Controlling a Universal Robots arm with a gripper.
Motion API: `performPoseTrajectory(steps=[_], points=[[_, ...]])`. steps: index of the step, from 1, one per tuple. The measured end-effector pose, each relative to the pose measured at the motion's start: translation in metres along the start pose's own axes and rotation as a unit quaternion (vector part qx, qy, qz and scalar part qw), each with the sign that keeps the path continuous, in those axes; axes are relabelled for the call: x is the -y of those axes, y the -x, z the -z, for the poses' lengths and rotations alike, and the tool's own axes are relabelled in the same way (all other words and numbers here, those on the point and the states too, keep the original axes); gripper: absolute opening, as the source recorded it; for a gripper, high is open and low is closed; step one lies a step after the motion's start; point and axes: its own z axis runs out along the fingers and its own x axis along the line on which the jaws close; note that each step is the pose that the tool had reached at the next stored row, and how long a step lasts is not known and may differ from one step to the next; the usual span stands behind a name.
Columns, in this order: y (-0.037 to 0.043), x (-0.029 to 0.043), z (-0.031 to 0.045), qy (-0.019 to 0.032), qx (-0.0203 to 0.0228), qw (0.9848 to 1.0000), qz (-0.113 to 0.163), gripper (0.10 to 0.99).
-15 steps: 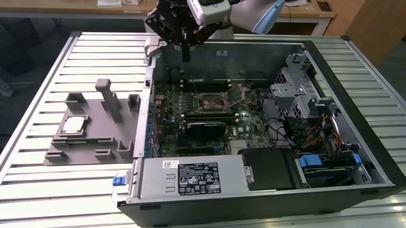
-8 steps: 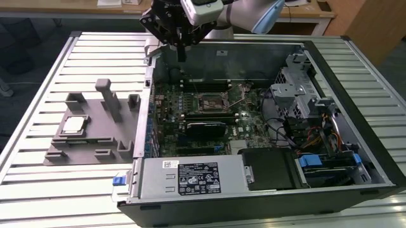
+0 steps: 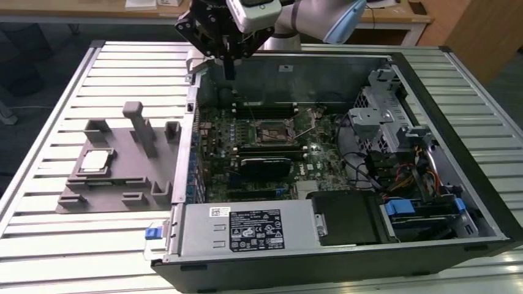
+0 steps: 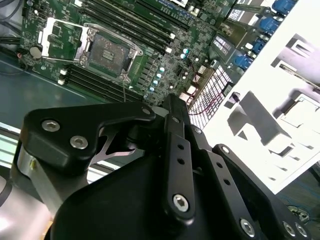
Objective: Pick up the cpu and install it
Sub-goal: 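Reach for the cpu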
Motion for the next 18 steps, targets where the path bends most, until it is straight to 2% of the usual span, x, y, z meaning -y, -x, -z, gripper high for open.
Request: performPoseTrajectory(steps=[10,18], points=[[-0.0094,0.0007,0.0002,0.0000,0.0000,1.0000,0.000,0.106],[-0.0201,0.0015,0.0005,0.0000,0.0000,1.0000,0.000,0.106]])
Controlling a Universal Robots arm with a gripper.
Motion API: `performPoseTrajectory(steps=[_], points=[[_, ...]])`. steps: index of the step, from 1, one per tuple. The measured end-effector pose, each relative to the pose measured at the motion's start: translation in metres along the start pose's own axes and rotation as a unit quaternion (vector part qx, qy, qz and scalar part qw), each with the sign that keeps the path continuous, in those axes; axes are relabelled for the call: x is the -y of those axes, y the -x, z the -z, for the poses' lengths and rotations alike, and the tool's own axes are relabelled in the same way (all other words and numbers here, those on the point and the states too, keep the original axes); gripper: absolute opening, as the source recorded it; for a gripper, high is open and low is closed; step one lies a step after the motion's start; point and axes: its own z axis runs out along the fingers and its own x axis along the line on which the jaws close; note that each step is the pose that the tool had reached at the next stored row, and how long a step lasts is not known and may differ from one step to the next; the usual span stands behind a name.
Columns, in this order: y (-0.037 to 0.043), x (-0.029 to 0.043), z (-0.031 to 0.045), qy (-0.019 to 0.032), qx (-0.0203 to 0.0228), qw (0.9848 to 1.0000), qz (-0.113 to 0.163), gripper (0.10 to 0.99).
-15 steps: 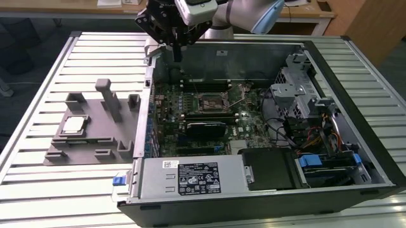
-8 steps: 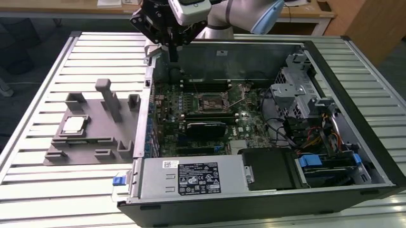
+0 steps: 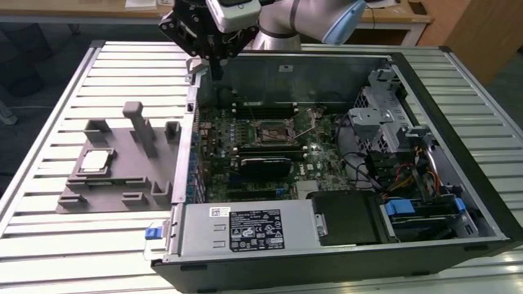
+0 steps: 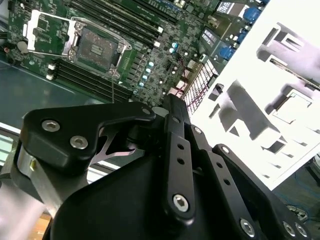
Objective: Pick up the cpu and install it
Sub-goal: 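Reach for the cpu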
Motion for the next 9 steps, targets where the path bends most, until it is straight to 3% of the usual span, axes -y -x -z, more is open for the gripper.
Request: performPoseTrajectory(steps=[9], points=[[-0.0124,0.0009,0.0003,0.0000,0.0000,1.0000,0.000,0.106]])
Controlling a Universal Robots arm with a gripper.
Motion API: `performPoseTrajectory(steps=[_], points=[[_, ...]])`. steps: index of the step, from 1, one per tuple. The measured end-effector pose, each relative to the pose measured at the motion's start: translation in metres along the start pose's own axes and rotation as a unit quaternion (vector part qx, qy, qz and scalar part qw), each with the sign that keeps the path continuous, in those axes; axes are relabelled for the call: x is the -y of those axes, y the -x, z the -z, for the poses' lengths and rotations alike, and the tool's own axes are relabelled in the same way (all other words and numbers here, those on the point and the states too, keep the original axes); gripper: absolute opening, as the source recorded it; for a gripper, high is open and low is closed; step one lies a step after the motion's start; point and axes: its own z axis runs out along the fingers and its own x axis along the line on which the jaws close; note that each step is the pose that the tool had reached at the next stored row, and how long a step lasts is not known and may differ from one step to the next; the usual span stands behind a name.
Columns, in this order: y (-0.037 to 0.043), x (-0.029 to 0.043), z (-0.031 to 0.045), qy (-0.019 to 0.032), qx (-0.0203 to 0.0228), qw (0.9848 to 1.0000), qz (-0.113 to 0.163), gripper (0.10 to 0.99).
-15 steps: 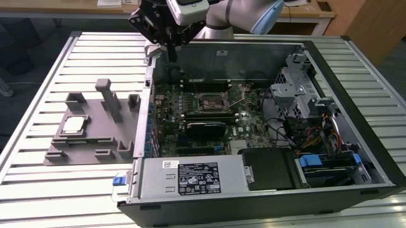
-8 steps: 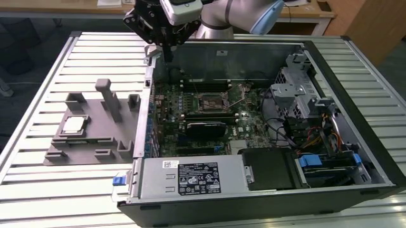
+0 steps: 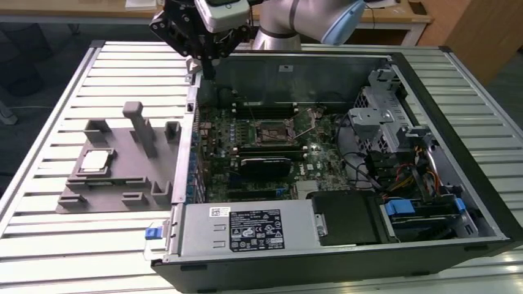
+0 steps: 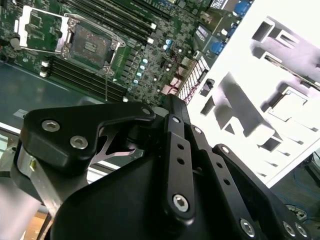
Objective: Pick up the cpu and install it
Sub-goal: 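Reach for the cpu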
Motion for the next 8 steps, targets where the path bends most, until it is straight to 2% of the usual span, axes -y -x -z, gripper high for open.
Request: performPoseTrajectory(steps=[8], points=[[-0.0101,0.0008,0.0003,0.0000,0.0001,1.0000,0.000,0.106]])
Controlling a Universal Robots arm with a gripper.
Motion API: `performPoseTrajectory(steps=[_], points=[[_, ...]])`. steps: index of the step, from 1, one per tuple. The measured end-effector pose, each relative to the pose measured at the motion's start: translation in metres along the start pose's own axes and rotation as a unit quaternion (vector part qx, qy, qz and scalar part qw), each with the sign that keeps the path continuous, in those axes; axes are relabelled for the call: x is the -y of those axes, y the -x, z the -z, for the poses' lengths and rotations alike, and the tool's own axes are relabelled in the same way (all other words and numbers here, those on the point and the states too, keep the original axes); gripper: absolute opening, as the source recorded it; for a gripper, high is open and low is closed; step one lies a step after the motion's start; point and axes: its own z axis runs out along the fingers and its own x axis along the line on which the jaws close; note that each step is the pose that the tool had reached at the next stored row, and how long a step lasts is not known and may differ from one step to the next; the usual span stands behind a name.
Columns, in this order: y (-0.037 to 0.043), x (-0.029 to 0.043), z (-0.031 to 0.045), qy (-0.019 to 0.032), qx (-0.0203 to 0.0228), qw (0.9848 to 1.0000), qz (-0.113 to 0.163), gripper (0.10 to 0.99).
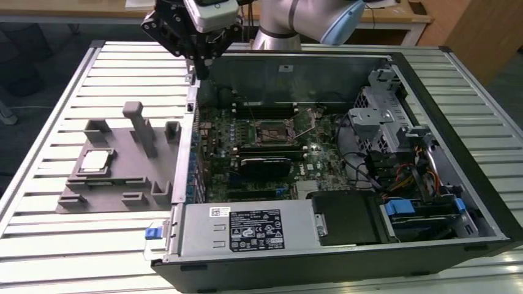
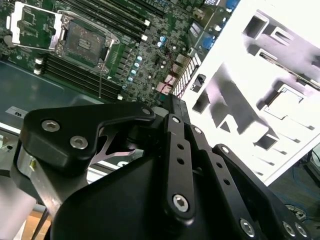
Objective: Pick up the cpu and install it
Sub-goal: 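Reach for the cpu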
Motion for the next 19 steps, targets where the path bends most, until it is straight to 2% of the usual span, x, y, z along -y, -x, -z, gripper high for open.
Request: performPoseTrajectory(steps=[8,19], points=[[-0.0095,0.0007,0.0003,0.0000,0.0000,1.0000,0.000,0.106],[-0.0166,0.0012,0.0005,0.0000,0.0000,1.0000,0.000,0.106]])
